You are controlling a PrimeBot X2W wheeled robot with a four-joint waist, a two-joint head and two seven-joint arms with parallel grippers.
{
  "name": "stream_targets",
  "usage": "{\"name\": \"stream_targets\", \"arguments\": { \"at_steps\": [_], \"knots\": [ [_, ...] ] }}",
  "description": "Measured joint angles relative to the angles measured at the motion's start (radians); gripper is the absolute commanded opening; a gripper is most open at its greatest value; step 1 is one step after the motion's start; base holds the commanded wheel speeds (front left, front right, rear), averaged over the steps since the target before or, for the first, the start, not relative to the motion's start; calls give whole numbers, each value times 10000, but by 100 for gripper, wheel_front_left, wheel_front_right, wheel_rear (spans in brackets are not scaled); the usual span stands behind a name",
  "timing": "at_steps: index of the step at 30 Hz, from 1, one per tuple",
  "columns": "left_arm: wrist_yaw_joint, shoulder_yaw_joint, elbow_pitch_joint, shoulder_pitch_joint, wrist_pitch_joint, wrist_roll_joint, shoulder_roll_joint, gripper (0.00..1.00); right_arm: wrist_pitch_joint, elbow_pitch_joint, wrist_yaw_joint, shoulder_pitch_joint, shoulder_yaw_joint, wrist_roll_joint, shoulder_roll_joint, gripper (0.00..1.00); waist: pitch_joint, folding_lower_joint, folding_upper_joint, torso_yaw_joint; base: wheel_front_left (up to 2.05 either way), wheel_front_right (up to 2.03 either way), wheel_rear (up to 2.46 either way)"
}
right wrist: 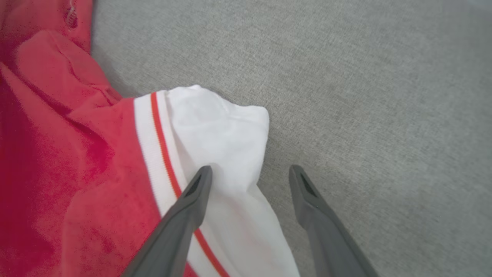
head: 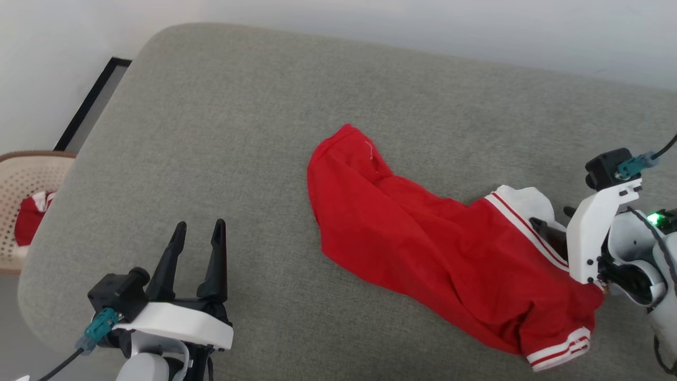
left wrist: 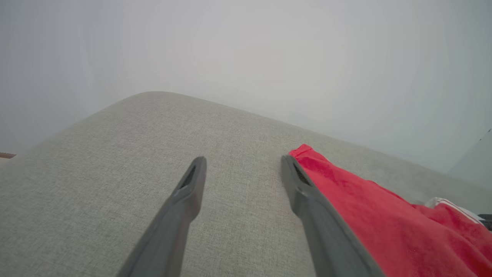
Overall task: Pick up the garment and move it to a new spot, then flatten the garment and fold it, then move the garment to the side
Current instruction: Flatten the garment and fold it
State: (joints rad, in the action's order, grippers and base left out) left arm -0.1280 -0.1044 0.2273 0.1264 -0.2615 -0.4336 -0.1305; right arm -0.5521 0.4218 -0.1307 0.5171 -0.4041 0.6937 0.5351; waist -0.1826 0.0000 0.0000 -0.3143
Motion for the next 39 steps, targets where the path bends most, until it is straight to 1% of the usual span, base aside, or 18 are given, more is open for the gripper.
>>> {"name": "stream_targets", "arguments": {
  "at_steps": [1, 5, 6, 7, 8, 13, 15, 20, 23, 29, 32, 35, 39],
  "knots": [
    [2, -33, 35, 63, 0, 0, 6, 100, 90, 476, 0, 191, -303, 69, -10, 100, -109, 0, 0, -110, 0, 0, 0],
    [0, -13, 54, 137, 0, -36, 38, 100, 334, 1329, 0, 551, -855, 274, -63, 100, -296, 0, 0, -273, 0, 0, 0],
    [0, -2, 58, 138, 0, -56, 42, 100, 349, 1542, -2, 680, -930, 360, -69, 97, -329, 0, 0, -296, 0, 0, 0],
    [0, 4, 63, 149, 0, -56, 44, 100, 458, 1697, -2, 782, -1026, 454, -96, 23, -355, 0, 0, -313, 0, 0, 0],
    [2, 6, 81, 169, 0, -56, 46, 100, 560, 1873, -2, 869, -1076, 522, -115, 0, -374, 0, 0, -323, 0, 0, 0],
    [2, 148, 107, 242, 0, -73, 38, 100, 978, 2405, -10, 1153, -1229, 941, 8, 0, -355, 0, 0, -243, 0, 0, 0],
    [2, 205, 109, 237, 0, -71, 17, 100, 1158, 2479, -13, 1203, -1239, 1112, 176, 0, -310, 0, 0, -146, 0, 0, 0],
    [2, 428, 63, 109, 0, -69, -13, 100, 1626, 2518, -4, 1249, -1032, 1452, 917, 0, -162, 0, 0, 179, 0, 0, 0],
    [0, 518, 21, 61, 0, -54, -46, 100, 1935, 2612, -4, 1247, -719, 1615, 1325, 0, -64, 0, 0, 407, 0, 0, 0],
    [0, 596, -25, -64, 0, -33, -142, 100, 2370, 3262, -2, 1191, -58, 1657, 2266, 0, 135, 0, 0, 812, 0, 0, 0],
    [0, 596, -38, -69, 0, -25, -176, 100, 2583, 3722, -4, 1190, 236, 1476, 2660, 0, 207, 0, 0, 941, 0, 0, 0],
    [0, 591, -36, -70, 0, 6, -192, 100, 2790, 4353, -2, 1240, 537, 1162, 2811, 0, 260, 0, 0, 1018, 0, 0, 0],
    [0, 545, -33, -71, 0, 21, -198, 100, 2917, 5164, -2, 1267, 928, 869, 2646, 0, 301, 0, 0, 1066, 0, 0, 0]
  ]
}}
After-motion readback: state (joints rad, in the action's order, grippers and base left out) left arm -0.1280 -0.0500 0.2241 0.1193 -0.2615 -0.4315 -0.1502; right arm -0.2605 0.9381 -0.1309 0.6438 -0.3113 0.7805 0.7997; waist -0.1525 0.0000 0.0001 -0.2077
